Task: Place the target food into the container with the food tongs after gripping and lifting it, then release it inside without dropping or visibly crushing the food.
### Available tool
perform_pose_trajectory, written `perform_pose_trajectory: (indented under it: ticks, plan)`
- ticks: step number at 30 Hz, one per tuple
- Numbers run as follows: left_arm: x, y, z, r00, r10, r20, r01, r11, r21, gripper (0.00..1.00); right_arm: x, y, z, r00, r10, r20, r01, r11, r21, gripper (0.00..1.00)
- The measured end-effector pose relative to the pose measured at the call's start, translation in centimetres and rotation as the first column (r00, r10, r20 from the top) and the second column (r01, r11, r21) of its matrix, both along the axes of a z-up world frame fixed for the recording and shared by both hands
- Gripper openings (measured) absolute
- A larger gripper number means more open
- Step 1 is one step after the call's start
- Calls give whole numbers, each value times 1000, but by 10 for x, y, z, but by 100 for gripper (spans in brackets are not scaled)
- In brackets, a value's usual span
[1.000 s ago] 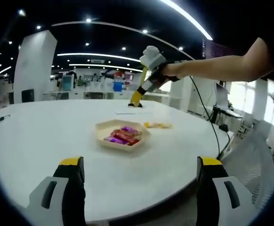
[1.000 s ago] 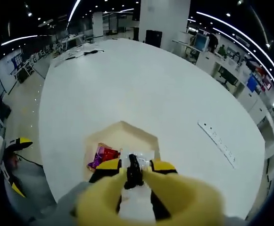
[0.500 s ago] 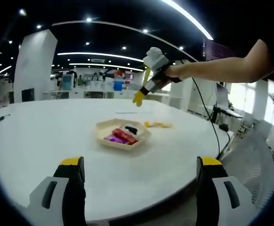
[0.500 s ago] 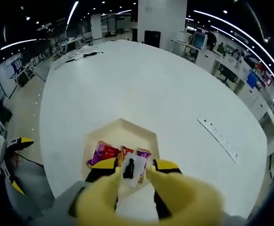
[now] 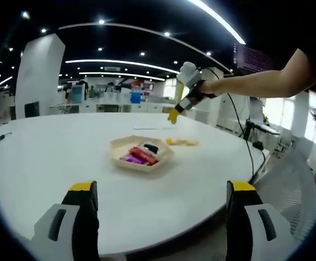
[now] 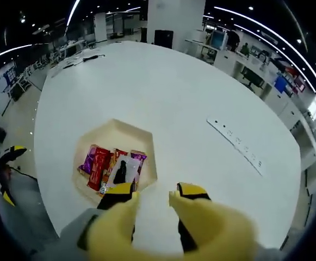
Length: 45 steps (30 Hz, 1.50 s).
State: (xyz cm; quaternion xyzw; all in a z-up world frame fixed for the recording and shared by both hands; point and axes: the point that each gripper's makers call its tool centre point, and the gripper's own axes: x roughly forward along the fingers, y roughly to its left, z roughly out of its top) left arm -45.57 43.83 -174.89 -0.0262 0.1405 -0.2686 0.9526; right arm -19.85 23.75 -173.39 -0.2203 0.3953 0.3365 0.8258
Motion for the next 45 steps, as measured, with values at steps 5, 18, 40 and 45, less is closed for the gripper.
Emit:
perform_pose_trajectory:
  ticks: [5,18,40,45]
  plan:
    - [1,0,0,1000,-2,5,2,1000,1,93,5,-20,-12,1000,-22,-17,21,999,-26,29]
    - [1,0,0,1000,-2,4,2,1000,0,95,20,-43,-31,1000,-2,7,3,998,-57,30]
    - [4,1,-1,1000,16,-8,-16,1000,8,97,42,-48,-76,1000,10,-20,-11,997,-73,31]
    - [5,1,-2,1000,17,-9,-17,1000,16,98,37,-47,-86,999,3,-38,-5,998,-69,31]
